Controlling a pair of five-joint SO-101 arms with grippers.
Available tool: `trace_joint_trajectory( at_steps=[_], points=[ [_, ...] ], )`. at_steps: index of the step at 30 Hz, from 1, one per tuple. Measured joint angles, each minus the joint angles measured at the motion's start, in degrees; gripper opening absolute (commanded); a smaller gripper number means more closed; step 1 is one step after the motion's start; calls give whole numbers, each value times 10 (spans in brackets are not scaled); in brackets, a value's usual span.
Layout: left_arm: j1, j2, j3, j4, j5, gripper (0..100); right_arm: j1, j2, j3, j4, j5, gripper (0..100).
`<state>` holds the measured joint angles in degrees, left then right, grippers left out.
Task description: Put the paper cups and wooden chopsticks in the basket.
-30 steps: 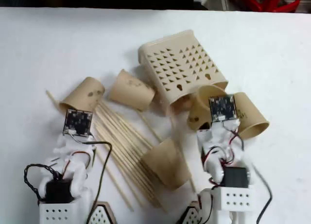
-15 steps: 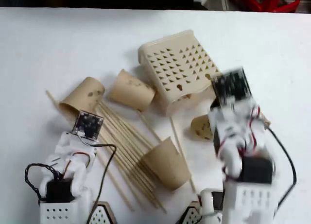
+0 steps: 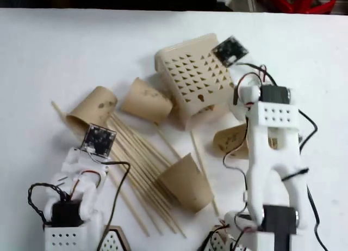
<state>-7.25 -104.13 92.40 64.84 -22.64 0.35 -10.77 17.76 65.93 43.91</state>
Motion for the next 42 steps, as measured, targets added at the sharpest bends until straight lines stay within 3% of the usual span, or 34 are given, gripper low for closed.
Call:
trace_joint_trajectory(
  at_steps=[5, 13, 19, 33, 42],
  points=[
    [0, 0, 0, 0, 0, 24, 0, 50, -1, -13, 47, 298],
    [0, 0, 13, 0, 0, 24, 0, 142, -1, -152, 52, 293],
    [0, 0, 14, 0, 0, 24, 4, 158, -1, -210, 47, 18],
    [0, 0, 14, 0, 0, 24, 0, 51, -1, -218, -68, 19],
    [0, 0, 14, 0, 0, 24, 0, -57, -1, -156, -134, 19]
  ],
)
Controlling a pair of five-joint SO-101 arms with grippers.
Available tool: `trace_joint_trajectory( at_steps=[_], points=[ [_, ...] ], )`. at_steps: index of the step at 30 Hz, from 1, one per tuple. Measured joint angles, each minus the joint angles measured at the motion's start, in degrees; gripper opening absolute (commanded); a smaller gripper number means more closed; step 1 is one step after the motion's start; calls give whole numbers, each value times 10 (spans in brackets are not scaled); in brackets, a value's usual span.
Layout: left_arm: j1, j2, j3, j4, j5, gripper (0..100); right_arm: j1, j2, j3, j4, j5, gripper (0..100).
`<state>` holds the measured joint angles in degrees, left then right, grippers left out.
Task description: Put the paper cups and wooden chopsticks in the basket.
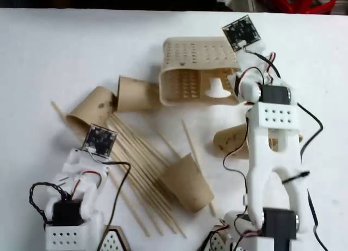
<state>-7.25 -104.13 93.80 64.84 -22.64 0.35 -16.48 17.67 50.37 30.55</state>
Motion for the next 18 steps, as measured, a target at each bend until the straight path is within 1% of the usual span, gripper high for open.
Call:
trace_joint_trajectory(
  at_steps=[3, 6, 14, 18],
  points=[
    [0, 0, 0, 0, 0, 24, -1, -30, -1, 34, -4, 19],
    [0, 0, 0, 0, 0, 24, -12, -50, -26, 91, -11, 19],
    [0, 0, 0, 0, 0, 24, -48, -61, -156, 266, -19, 19],
    [0, -1, 6, -1, 0, 24, -56, -61, -190, 323, -20, 19]
  ],
)
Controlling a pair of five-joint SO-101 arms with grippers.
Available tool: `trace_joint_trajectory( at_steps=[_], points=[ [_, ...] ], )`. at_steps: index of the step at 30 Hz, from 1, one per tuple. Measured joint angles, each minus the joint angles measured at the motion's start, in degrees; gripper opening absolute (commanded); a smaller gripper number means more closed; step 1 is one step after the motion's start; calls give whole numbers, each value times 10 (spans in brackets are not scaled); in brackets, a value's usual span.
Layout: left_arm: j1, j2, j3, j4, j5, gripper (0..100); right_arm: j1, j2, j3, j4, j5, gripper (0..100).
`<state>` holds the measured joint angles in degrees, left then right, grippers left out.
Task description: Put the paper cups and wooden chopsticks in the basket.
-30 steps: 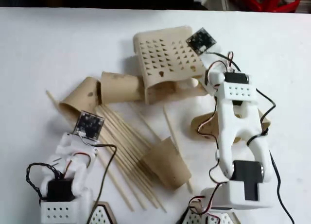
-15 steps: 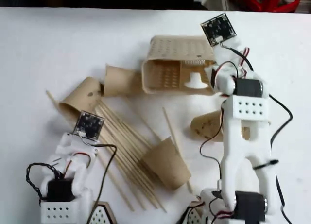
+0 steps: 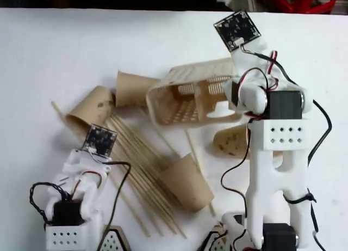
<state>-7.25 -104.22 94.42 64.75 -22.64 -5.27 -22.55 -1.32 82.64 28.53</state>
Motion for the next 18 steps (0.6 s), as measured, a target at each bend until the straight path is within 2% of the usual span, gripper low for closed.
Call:
trace_joint_trajectory(
  at_steps=[9, 13, 18],
  points=[
    [0, 1, 4, -10, 0, 24, 0, 0, -35, 74, -58, 19],
    [0, 1, 4, -10, 0, 24, 0, 6, -39, 75, -67, 19],
    [0, 1, 4, -10, 0, 24, 21, 87, -68, 65, -90, 22]
  ],
)
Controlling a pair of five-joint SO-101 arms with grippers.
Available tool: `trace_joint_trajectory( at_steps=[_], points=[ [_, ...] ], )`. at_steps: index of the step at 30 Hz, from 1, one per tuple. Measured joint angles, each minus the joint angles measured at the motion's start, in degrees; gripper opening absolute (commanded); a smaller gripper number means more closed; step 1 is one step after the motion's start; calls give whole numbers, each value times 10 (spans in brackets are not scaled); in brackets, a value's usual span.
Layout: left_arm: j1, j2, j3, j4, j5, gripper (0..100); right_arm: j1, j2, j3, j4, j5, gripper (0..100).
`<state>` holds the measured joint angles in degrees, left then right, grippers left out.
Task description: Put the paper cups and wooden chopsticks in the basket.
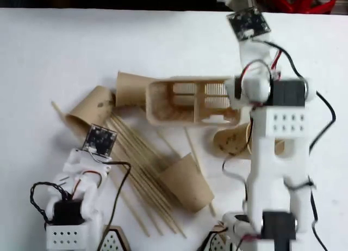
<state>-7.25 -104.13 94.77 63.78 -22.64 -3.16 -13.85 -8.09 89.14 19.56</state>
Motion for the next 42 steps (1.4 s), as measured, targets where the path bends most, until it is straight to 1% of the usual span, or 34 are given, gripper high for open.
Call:
trace_joint_trajectory(
  at_steps=[2, 7, 13, 18, 22, 30, 36, 42],
  points=[
    [0, 0, 0, 0, 0, 24, 14, 46, -19, -7, -4, 36],
    [0, 0, 0, 0, 0, 24, 18, 137, -94, -8, -4, 138],
    [0, 0, 0, 0, 0, 24, 18, 170, -182, 12, -5, 143],
    [0, 0, 0, 0, 0, 24, 18, 170, -265, 77, -4, 142],
    [0, 0, 0, 0, 0, 24, 18, 158, -273, 89, -4, 142],
    [0, 0, 0, 0, 0, 24, 18, 47, -139, 90, -4, 142],
    [0, 0, 0, 0, 0, 24, 18, -70, 24, 90, -4, 143],
    [0, 0, 0, 0, 0, 24, 18, -101, 198, 80, -4, 142]
  ],
)
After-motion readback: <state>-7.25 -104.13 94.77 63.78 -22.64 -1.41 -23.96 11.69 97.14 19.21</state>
